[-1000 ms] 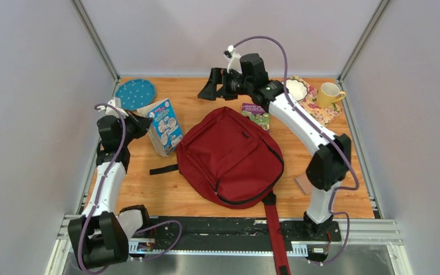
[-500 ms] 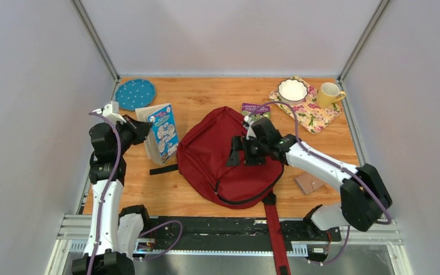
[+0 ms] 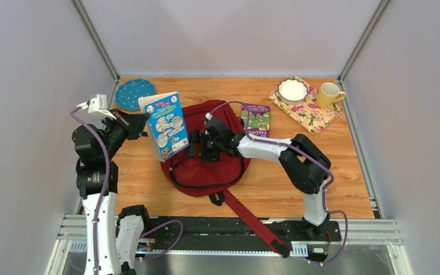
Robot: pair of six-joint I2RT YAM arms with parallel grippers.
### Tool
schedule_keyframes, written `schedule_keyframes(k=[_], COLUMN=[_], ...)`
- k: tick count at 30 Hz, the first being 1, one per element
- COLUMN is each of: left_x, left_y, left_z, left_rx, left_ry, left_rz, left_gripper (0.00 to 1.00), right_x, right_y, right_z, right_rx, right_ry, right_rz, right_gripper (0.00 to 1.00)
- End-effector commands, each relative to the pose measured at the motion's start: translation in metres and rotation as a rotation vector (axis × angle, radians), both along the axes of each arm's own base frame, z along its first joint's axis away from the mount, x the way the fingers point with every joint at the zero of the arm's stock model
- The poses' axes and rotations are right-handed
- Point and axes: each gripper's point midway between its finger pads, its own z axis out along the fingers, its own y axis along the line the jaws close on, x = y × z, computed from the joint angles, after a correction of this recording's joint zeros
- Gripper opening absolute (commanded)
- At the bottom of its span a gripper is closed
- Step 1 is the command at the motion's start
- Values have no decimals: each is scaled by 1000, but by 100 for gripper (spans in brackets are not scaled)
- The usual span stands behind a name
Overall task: Pack the student bag
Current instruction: Adjust the student bag at the center of the board, then place the book in the student bag.
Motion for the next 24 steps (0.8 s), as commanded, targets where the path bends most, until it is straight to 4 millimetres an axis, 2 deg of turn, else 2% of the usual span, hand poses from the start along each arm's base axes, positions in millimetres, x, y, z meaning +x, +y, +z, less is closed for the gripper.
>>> schedule_keyframes(k=[1,2,4,5,6,7,8,9,10,11,13,14,16,17,20,21,22,23,24], left_x=[-13,-12,-12,-11,-10,-10,-9,-9,-8,-7,-9,-8,-11,-12,-14,-13,-12,-12,-11], left_y=[-12,-13,-14,-14,-16,-17,-20,-23,-23,-26,-33,-36,-43,-47,-55,-57,-59,-64,-66], left_z=[37,35,38,38,33,39,33,35,42,37,40,32,34,19,-3,-26,-35,-55,-66], left_rx=[-25,-33,-53,-62,-101,-109,-131,-177,-183,-200,-248,-268,-325,-344,-388,-422,-427,-440,-425], left_ry=[-88,-87,-102,-107,-90,-125,-117,-111,-148,-135,-140,-121,-121,-83,-27,25,37,82,93], left_rz=[-59,-64,-69,-72,-80,-88,-105,-120,-129,-151,-204,-228,-283,-321,-368,-373,-385,-395,-400], left_gripper=[0,0,0,0,0,0,0,0,0,0,0,0,0,0,0,0,0,0,0], right_x=[26,26,28,30,22,20,15,-3,-8,-14,-30,-35,-42,-43,-40,-39,-38,-37,-36], right_y=[6,-6,-24,-38,-54,-61,-65,-71,-72,-71,-70,-70,-67,-67,-69,-70,-70,-69,-68], right_z=[16,31,45,69,59,67,101,90,101,130,138,144,151,151,143,139,135,130,125], right_rx=[32,32,26,59,37,67,158,178,231,329,391,402,423,424,409,399,390,383,376], right_ry=[-98,-138,-193,-227,-223,-245,-311,-294,-313,-369,-387,-408,-424,-426,-420,-417,-413,-403,-395], right_rz=[-113,-128,-144,-172,-188,-202,-205,-160,-146,-130,-64,-35,16,25,-3,-8,-16,-16,-17], right_gripper=[99,99,99,99,99,99,99,99,98,98,98,98,98,98,98,99,99,99,99])
